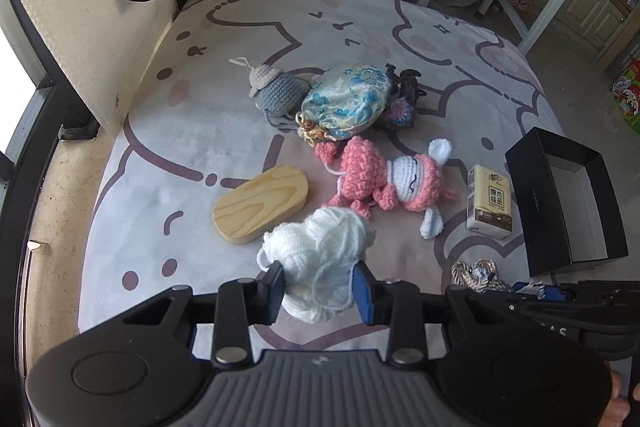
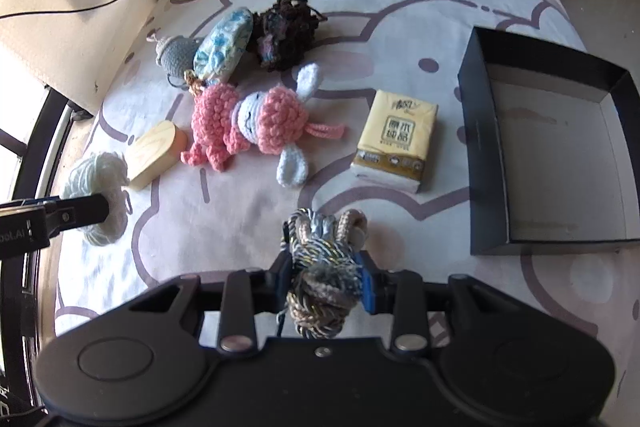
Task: Organize objects
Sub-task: 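Carry the yarn ball in the left tool while the right tool carries the rope toward the black box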
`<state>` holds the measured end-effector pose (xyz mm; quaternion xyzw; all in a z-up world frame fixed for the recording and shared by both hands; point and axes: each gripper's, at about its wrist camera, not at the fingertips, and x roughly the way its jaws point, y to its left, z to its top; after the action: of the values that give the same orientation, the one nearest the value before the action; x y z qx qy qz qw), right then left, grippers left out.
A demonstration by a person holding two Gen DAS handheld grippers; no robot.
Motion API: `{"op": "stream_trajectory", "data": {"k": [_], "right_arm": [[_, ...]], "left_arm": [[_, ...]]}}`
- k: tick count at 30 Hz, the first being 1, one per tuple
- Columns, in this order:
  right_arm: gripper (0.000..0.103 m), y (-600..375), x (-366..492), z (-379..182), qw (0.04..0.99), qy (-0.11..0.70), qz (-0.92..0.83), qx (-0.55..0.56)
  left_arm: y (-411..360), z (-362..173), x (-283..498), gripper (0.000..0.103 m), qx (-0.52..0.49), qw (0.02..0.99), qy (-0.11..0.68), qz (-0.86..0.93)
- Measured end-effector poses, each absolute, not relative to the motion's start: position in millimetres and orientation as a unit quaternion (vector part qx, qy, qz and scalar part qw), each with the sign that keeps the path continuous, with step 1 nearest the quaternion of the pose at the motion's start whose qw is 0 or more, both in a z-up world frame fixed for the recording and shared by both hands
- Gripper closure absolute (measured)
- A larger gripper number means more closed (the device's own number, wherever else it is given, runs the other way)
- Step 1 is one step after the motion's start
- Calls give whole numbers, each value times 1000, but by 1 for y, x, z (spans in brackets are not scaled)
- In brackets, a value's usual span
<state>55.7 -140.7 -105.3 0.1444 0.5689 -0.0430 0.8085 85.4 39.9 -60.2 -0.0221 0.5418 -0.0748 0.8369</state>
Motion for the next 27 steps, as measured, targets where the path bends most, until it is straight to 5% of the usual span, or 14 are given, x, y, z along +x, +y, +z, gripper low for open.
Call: {"op": "stream_trajectory", "data": {"k": [14, 27], "right_arm": [[63, -128, 61, -157, 751, 649, -32, 117], [65, -122, 64, -120, 797, 598, -14, 86]], "left_arm": [[39, -69, 86, 66, -12, 829, 554, -80], [43, -71, 89, 66, -13, 830, 554, -62]]}}
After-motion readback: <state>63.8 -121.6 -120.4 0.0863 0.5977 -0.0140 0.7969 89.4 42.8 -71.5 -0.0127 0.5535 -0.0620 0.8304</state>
